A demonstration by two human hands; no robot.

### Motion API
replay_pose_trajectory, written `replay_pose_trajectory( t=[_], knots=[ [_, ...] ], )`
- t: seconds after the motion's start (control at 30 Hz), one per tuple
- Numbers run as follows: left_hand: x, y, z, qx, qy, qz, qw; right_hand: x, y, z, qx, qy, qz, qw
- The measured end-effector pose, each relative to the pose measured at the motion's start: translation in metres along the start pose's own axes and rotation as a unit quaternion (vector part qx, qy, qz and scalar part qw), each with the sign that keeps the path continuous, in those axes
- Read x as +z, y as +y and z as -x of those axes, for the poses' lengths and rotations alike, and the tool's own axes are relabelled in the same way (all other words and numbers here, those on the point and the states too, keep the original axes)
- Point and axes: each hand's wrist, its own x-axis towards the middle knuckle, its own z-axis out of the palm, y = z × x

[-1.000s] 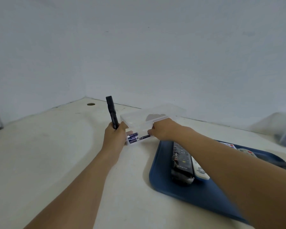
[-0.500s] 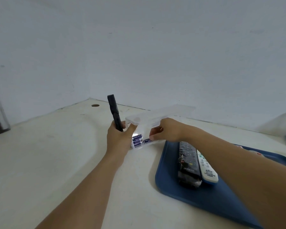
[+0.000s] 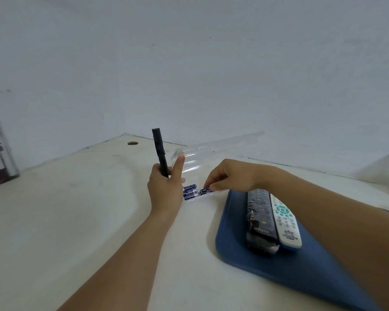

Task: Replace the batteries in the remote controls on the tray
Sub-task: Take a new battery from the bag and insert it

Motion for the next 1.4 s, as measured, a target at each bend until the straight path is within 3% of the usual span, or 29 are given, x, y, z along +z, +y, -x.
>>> replay_pose_trajectory(
  t=[0.4, 0.53, 0.63, 0.7, 0.77, 0.9, 1.0, 1.17, 1.3, 1.4],
  knots=[
    [-0.003, -0.001, -0.001, 0.046, 0.055, -0.023, 0.997, 0.024, 0.001, 0.003, -0.106, 0.090, 0.111, 0.984],
    [-0.003, -0.002, -0.002, 0.046, 0.066, -0.026, 0.996, 0.027, 0.008, 0.000, -0.136, 0.146, 0.069, 0.978],
    [-0.002, -0.001, -0.003, 0.033, 0.070, -0.018, 0.997, 0.020, 0.009, 0.009, -0.121, 0.215, -0.096, 0.964],
    [-0.003, -0.002, -0.004, 0.032, 0.075, -0.023, 0.996, 0.009, 0.008, 0.018, -0.064, 0.225, -0.250, 0.940],
    [-0.002, -0.003, -0.004, 0.035, 0.081, -0.040, 0.995, 0.002, 0.010, 0.027, -0.008, 0.182, -0.367, 0.912],
    [-0.003, 0.000, -0.003, 0.024, 0.095, -0.085, 0.992, -0.002, 0.016, 0.038, 0.076, 0.137, -0.602, 0.783],
    [-0.004, 0.000, -0.005, -0.004, 0.085, -0.122, 0.989, -0.005, 0.020, 0.053, 0.093, 0.101, -0.705, 0.696],
    [-0.007, 0.004, 0.003, -0.035, 0.045, -0.139, 0.989, 0.007, 0.022, 0.081, 0.082, 0.082, -0.793, 0.598],
    [-0.017, 0.004, 0.004, -0.076, 0.075, -0.057, 0.993, 0.013, 0.023, 0.102, 0.076, 0.098, -0.815, 0.566],
    [-0.024, 0.020, 0.019, -0.009, 0.126, 0.009, 0.992, 0.011, 0.024, 0.121, 0.074, 0.113, -0.802, 0.583]
  ],
)
